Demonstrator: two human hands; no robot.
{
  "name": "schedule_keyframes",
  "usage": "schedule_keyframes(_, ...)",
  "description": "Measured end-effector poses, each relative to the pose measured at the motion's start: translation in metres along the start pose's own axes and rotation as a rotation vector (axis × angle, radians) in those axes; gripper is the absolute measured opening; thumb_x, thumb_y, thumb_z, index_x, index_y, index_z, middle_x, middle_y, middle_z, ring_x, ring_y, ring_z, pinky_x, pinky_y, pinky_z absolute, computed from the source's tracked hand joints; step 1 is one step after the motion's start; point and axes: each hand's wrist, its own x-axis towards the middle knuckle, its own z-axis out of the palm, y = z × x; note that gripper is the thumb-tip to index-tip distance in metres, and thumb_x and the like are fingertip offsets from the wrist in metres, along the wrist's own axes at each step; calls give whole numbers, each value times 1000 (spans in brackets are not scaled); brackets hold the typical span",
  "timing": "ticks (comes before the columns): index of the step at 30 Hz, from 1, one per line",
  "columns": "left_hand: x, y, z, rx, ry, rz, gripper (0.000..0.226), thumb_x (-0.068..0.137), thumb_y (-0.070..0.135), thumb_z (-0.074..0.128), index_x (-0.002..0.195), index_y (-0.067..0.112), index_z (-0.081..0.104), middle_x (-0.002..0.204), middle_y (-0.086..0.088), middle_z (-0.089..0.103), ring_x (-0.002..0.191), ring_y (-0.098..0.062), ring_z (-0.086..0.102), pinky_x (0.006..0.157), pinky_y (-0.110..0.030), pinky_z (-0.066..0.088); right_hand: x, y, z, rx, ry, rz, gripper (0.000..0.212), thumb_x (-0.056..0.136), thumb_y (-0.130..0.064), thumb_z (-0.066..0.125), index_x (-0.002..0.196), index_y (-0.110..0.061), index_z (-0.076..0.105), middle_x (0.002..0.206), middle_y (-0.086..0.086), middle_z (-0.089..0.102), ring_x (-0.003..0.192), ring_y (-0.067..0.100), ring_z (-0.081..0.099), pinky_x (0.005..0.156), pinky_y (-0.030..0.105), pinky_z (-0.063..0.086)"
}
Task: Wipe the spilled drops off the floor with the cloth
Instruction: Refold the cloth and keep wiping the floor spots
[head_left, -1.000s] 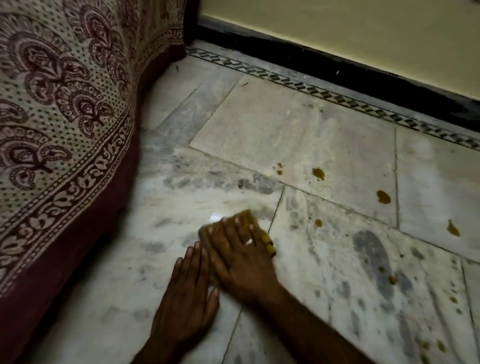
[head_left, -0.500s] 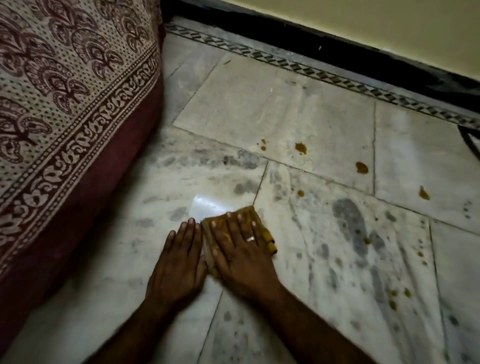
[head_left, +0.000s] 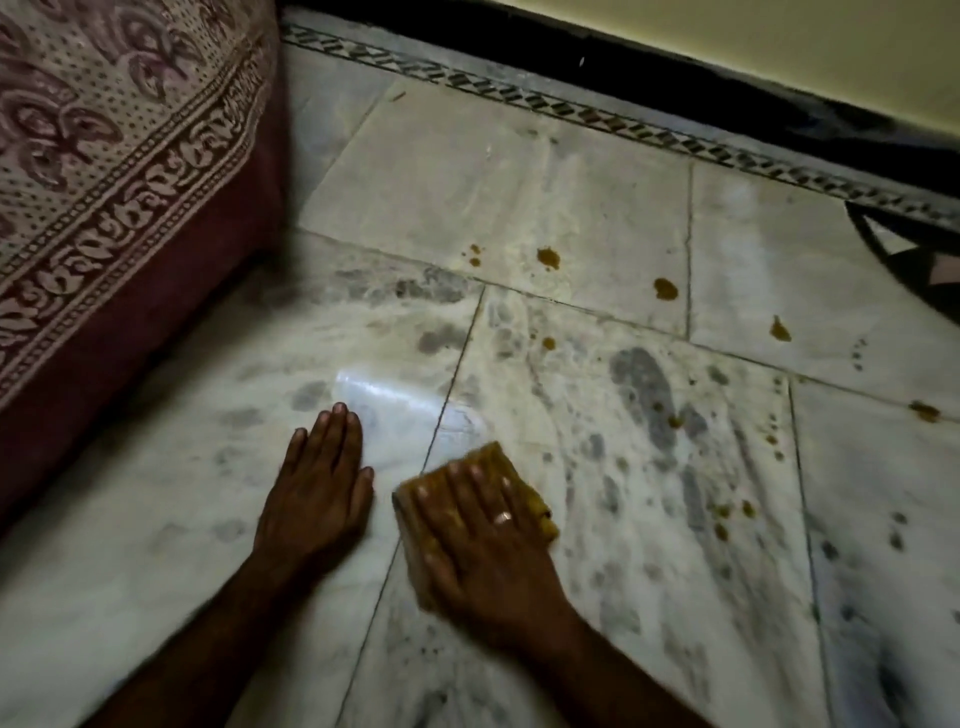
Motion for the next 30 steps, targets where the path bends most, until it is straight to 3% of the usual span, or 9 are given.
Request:
schedule_keyframes(2, 1, 5, -4, -32, -8, -18, 67, 97, 37, 24, 154, 1, 27, 162, -17, 23, 150, -31, 24, 123, -37, 2, -32, 30, -9, -27, -2, 93, 63, 103, -48, 39, 161, -30, 23, 170, 5, 17, 156, 28, 16, 123, 53, 19)
schedule_keyframes(7, 8, 73, 2, -92, -26, 147, 66, 98, 39, 24, 150, -1, 36, 158, -20, 31, 146, -35, 32, 121, -46, 19, 20, 64, -27, -35, -63, 397, 62, 103, -47, 26, 160, -31, 6, 170, 7, 6, 157, 31, 3, 126, 54, 6)
schedule_keyframes(9, 16, 97, 3, -98, -44, 142, 67, 96, 36, 23, 151, 0, 34, 160, -19, 28, 148, -34, 29, 122, -46, 20, 33, 52, -26, -27, -71, 379, 63, 104, -45, 29, 161, -29, 7, 170, 9, 6, 157, 33, 2, 126, 54, 6)
schedule_keyframes(13, 18, 126, 5, -74, -72, 244, 64, 95, 33, 32, 145, -4, 43, 153, -23, 39, 142, -37, 40, 117, -48, 24, -50, 56, -24, -78, -28, 205, 62, 103, -44, 39, 160, -26, 26, 168, 7, 23, 156, 30, 19, 120, 55, 25)
schedule_keyframes(16, 17, 147, 6, -88, -104, 319, 63, 95, 34, 33, 143, -4, 46, 152, -22, 42, 140, -36, 43, 115, -46, 23, -86, 100, -37, -98, -51, 354, 59, 105, -45, 29, 161, -26, 22, 169, 6, 19, 156, 29, 17, 119, 55, 26)
schedule_keyframes(19, 25, 163, 10, -114, -86, 294, 64, 94, 33, 29, 145, -3, 44, 153, -21, 40, 142, -35, 41, 117, -45, 21, -39, 131, -48, -129, -77, 535, 61, 105, -48, 23, 162, -31, 10, 170, 6, 11, 157, 29, 9, 123, 54, 16)
schedule_keyframes(23, 34, 169, 11, -197, -40, 212, 66, 94, 32, 24, 147, -4, 40, 156, -22, 35, 145, -36, 34, 121, -45, 18, 9, 113, -40, -56, -55, 494, 60, 105, -46, 25, 162, -31, 12, 170, 7, 9, 157, 31, 3, 124, 54, 10)
schedule_keyframes(26, 37, 181, 11, -229, -48, 212, 69, 95, 37, 15, 152, -2, 28, 162, -17, 20, 151, -32, 20, 123, -40, 5, -47, 87, -32, -65, -23, 322, 59, 105, -44, 36, 160, -26, 27, 168, 8, 23, 157, 30, 12, 123, 55, 20)
schedule_keyframes(30, 37, 223, 13, -152, -93, 331, 69, 98, 43, 21, 152, 2, 31, 161, -17, 25, 150, -31, 24, 123, -46, 15, -152, 101, -41, -116, 15, 426, 60, 102, -45, 39, 159, -29, 30, 167, 5, 27, 155, 29, 23, 118, 54, 28)
